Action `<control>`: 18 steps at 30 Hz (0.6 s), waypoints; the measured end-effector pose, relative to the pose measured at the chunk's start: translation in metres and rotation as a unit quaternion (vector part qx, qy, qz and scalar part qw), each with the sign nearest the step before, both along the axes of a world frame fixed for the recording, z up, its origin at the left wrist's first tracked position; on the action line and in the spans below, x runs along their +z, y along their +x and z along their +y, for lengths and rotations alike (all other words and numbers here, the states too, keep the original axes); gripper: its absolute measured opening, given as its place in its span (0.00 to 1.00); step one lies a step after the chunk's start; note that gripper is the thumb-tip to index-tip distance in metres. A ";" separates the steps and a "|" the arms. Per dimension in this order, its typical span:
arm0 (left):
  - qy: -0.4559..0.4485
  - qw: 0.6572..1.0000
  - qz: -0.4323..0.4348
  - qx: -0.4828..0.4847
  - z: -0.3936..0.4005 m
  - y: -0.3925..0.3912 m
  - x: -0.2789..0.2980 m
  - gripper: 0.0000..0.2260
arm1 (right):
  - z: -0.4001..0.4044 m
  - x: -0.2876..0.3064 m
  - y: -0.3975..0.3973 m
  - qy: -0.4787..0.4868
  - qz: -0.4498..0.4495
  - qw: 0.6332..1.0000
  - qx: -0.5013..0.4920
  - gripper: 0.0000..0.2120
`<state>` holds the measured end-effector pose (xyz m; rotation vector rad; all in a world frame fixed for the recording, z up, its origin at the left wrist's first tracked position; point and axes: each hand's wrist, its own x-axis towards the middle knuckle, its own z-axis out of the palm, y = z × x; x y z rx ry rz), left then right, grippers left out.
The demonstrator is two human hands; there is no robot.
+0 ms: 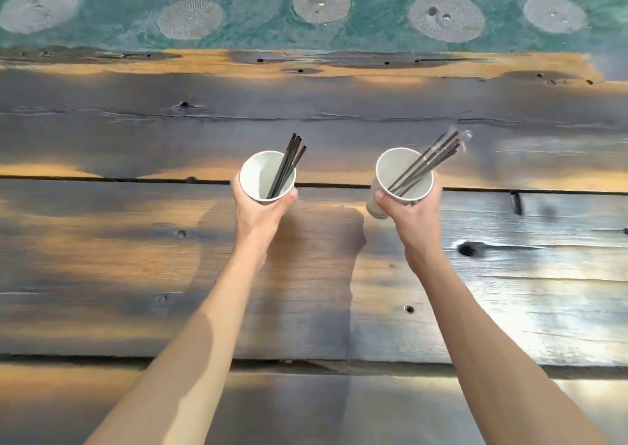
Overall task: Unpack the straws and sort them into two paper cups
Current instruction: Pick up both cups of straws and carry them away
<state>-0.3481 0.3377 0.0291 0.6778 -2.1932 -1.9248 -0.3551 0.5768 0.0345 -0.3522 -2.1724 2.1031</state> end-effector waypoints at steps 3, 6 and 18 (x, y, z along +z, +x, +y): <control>0.001 1.000 0.014 -0.004 -0.002 -0.038 -0.011 0.33 | 0.007 -0.011 -0.038 0.005 0.007 1.000 -0.007 0.41; 0.005 1.000 0.025 -0.006 -0.005 -0.071 -0.022 0.33 | 0.009 -0.024 -0.068 0.005 0.007 1.000 -0.008 0.41; -0.010 0.999 0.034 -0.009 -0.015 -0.136 -0.056 0.32 | 0.000 -0.061 -0.125 0.027 0.007 1.000 0.004 0.40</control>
